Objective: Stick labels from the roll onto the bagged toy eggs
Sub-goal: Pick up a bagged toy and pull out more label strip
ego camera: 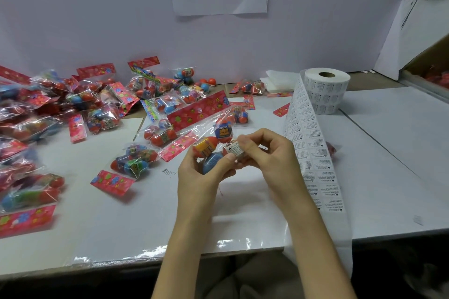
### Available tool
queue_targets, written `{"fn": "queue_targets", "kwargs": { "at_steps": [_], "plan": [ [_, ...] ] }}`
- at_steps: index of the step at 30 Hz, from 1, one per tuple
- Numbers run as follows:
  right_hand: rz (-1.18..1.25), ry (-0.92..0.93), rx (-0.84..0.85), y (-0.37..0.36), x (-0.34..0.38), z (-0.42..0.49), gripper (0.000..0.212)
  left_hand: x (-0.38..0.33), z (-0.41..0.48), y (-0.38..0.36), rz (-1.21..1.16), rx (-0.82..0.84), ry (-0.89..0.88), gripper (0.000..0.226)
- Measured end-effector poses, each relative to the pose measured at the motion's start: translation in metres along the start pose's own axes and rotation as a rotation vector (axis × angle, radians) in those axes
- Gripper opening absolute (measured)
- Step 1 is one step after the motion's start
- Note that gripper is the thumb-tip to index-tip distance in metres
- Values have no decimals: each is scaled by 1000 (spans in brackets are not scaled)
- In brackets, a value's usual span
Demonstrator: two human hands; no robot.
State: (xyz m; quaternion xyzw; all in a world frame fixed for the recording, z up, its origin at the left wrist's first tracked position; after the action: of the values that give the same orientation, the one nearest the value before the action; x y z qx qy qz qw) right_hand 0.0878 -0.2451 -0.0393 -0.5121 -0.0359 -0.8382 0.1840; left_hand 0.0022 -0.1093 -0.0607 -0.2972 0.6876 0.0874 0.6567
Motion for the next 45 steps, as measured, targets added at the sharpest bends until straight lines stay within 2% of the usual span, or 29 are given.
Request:
{"fn": "queue_targets", "kwargs": {
  "at_steps": [5,9,17,19,23,28,33,41,45],
  "plan": [
    [-31,0,-8,1,1,1,13,1,0,-3,0,24,5,50],
    [-205,10,86,-4,3,-1,29,0,0,0,-9,18,-7,56],
    [-92,-9,12,10,6,0,20,0,0,-7,60,66,-18,47],
    [-134,5,47,6,7,0,19,-1,0,-5,46,61,-21,48],
    [-244,4,134,1,7,0,31,-2,0,-4,48,55,-45,48],
    [-160,3,104,6,9,1,26,-3,-2,-6,71,73,-53,42],
    [-7,-53,72,13,6,1,22,-1,-4,-11,90,98,-24,47],
    [37,-21,166,3,13,-1,32,4,-1,-10,-46,163,95,55],
    [96,-11,237,-2,16,-2,19,6,-1,-9,-172,207,160,53]
  ]
}}
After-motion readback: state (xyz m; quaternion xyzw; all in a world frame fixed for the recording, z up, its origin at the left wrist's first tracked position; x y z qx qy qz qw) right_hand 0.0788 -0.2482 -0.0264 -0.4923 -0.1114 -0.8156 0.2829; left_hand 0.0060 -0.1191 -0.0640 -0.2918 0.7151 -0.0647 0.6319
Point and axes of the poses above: each hand's wrist, its own z-axis towards the middle knuckle, its own y-axis out of the back of the hand, x = y × z, the point moved 9 cm from there along z, towards the middle knuckle, and after that the axes turned 14 degrees about y, right-handed, at the moved point
